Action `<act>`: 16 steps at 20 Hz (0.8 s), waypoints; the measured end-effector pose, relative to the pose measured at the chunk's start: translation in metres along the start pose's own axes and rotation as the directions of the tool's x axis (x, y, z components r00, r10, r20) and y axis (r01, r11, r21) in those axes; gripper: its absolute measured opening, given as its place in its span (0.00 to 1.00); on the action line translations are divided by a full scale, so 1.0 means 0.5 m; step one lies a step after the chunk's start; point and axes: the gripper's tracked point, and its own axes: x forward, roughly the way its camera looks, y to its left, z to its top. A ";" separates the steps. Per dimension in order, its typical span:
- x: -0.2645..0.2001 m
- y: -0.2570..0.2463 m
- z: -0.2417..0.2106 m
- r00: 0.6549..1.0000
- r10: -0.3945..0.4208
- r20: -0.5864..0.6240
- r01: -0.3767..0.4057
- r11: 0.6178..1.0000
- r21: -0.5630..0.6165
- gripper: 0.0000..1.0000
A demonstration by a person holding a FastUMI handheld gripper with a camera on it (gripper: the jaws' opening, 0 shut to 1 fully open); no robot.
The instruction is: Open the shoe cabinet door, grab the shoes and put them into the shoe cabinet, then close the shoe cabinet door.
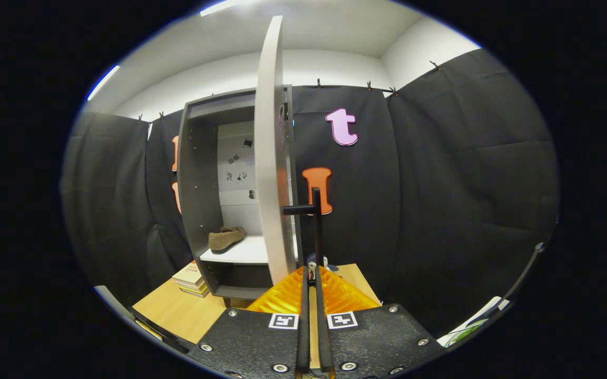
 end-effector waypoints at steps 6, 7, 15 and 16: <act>-0.047 0.087 -0.011 1.000 -0.017 -0.013 0.016 0.999 -0.027 0.06; -0.047 0.105 -0.017 1.000 -0.017 -0.018 0.017 0.999 -0.027 0.06; -0.012 0.277 -0.114 0.996 0.041 -0.079 -0.039 0.999 0.027 0.25; -0.009 0.291 -0.130 0.994 0.049 -0.097 -0.046 0.998 0.033 0.29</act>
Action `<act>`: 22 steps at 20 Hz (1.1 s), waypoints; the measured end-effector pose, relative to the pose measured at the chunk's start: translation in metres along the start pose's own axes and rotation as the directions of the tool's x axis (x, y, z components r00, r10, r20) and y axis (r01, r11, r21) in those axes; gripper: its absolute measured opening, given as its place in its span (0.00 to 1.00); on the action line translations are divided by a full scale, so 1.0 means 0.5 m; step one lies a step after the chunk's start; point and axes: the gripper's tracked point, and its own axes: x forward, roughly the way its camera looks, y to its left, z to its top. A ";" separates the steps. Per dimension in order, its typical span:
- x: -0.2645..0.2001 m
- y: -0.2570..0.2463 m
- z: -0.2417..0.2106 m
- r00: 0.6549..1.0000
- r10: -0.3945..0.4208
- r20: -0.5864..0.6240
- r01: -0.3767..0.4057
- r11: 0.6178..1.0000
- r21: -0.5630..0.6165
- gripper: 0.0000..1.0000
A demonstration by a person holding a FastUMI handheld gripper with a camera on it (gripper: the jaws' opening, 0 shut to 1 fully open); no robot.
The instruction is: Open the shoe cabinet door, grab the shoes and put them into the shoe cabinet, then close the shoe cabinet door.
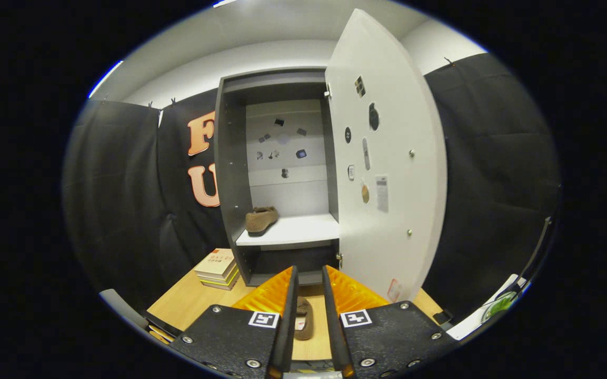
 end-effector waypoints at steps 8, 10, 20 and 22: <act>0.098 0.065 -0.162 0.988 0.028 -0.153 -0.033 0.999 -0.031 0.38; 0.133 0.076 -0.203 0.983 0.033 -0.180 -0.043 0.998 -0.055 0.39; 0.284 0.133 -0.441 0.918 0.094 -0.385 -0.125 0.991 -0.055 0.47; 0.310 0.136 -0.490 0.902 0.103 -0.419 -0.133 0.990 -0.043 0.46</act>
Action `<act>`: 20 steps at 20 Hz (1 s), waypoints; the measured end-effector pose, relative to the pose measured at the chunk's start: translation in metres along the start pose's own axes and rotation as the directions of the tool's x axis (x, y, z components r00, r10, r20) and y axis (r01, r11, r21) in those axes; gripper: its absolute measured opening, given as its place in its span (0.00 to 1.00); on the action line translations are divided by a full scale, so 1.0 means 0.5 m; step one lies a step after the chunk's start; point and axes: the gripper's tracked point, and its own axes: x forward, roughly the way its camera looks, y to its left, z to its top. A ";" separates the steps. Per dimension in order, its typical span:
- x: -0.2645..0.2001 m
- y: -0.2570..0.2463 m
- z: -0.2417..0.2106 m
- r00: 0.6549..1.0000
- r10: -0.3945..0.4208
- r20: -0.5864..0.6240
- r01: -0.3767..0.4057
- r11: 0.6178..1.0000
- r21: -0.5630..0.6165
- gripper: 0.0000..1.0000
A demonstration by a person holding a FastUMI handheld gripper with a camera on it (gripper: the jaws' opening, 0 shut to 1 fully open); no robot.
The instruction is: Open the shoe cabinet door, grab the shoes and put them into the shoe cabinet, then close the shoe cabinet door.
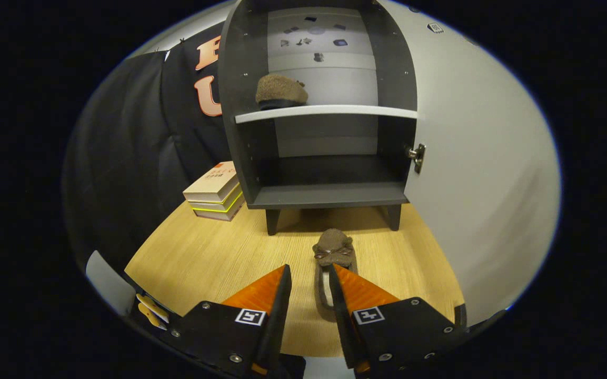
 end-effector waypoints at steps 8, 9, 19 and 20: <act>0.155 -0.032 -0.091 0.995 0.001 -0.101 -0.005 0.999 -0.037 0.46; 0.174 -0.036 -0.100 0.994 0.002 -0.111 -0.007 0.999 -0.043 0.46; 0.293 -0.035 -0.114 0.990 0.046 -0.130 -0.050 0.998 -0.028 0.31; 0.301 -0.032 -0.114 0.990 0.052 -0.133 -0.056 0.998 -0.023 0.29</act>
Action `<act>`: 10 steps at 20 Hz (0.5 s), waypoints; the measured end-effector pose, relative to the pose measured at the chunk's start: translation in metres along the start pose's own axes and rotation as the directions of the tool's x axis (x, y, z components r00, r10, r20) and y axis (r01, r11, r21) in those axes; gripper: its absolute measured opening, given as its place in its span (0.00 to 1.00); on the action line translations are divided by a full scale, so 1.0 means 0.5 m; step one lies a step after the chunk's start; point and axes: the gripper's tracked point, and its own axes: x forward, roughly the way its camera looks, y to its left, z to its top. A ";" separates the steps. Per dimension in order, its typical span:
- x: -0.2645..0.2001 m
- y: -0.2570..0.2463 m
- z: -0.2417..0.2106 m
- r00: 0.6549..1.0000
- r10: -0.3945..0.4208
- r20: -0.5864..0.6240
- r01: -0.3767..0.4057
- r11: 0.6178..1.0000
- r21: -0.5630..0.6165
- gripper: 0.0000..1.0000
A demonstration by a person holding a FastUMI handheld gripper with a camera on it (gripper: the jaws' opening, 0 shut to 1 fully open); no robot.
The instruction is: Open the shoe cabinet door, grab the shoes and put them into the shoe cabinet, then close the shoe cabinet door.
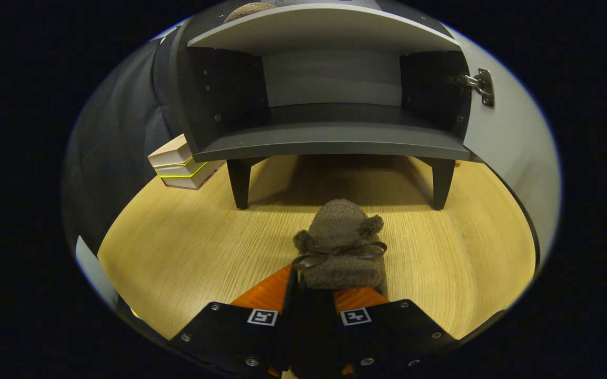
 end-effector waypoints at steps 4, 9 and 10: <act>0.018 0.006 0.005 1.000 0.008 0.007 -0.008 1.000 -0.008 0.14; -0.004 -0.001 0.013 1.000 0.009 0.009 -0.009 1.000 0.020 0.05; -0.012 -0.003 0.019 1.000 0.009 0.015 -0.009 1.000 0.024 0.05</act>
